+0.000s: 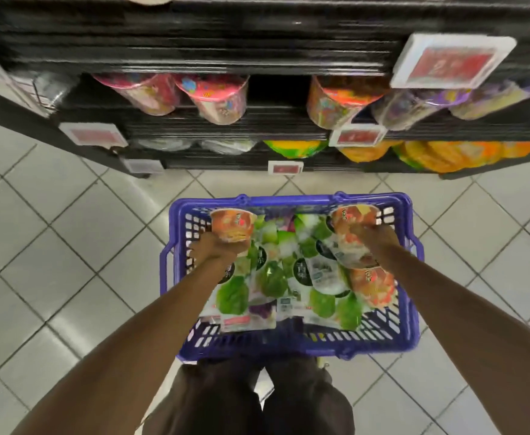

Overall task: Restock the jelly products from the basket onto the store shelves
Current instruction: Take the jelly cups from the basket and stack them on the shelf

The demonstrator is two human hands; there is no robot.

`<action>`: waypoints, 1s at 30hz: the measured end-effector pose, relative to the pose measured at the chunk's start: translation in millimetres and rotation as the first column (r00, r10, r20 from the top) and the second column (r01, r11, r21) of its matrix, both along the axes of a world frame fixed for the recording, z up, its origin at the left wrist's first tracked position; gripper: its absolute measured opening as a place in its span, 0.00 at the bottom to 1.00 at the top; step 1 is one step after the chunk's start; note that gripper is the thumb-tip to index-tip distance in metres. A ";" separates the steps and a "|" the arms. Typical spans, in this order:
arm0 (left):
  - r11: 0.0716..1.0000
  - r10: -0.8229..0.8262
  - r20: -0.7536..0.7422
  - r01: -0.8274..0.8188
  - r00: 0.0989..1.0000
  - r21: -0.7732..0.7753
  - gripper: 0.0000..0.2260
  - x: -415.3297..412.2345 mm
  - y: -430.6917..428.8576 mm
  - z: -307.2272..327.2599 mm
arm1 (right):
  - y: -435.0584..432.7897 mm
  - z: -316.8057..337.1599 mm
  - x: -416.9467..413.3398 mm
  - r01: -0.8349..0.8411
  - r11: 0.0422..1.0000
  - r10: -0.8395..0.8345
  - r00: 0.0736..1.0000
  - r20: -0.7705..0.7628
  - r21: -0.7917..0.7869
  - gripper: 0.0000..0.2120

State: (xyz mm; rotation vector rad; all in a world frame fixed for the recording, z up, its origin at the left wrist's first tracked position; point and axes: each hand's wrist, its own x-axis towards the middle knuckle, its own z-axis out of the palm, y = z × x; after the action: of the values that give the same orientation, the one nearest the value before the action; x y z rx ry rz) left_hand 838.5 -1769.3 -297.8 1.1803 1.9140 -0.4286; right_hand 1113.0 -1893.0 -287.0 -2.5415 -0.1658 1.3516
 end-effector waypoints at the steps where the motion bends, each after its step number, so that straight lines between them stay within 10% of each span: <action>1: 1.000 -0.008 0.009 0.008 1.000 -0.028 0.40 0.5 -1.6 -1.6 | -0.3 -2.4 -0.4 0.015 1.000 -0.015 1.000 -0.016 0.009 0.25; 6: 0.988 0.148 0.125 -0.152 0.981 0.031 0.41 3.4 -11.0 -2.5 | -2.5 -0.8 -3.5 0.057 0.998 -0.058 0.998 0.013 0.008 0.39; 11: 0.908 0.418 0.466 -0.363 0.780 -0.208 0.14 -1.7 -31.9 55.8 | -14.5 57.3 -24.0 0.218 0.946 -0.151 0.951 -0.269 0.240 0.24; 19: 0.919 0.389 0.754 -0.278 0.529 -0.279 0.30 -5.4 -48.6 221.6 | -21.3 221.3 -82.3 0.684 0.648 -0.348 0.657 -0.669 0.335 0.38; 24: 0.911 0.370 0.820 -0.344 0.436 -0.228 0.24 -6.4 -46.8 343.5 | -25.1 351.8 -92.2 0.742 0.554 -0.299 0.601 -0.741 0.377 0.34; 30: 0.903 0.279 0.928 -0.396 0.249 -0.165 0.44 -4.8 -29.9 502.0 | -20.2 507.3 -78.4 0.692 0.460 -0.131 0.672 -0.729 0.556 0.33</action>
State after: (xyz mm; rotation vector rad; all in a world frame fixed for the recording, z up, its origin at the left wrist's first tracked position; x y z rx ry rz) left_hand 833.7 -1799.2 204.2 0.7066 1.0215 0.5676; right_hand 1034.6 -1913.2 220.4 -1.1596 0.0261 1.3337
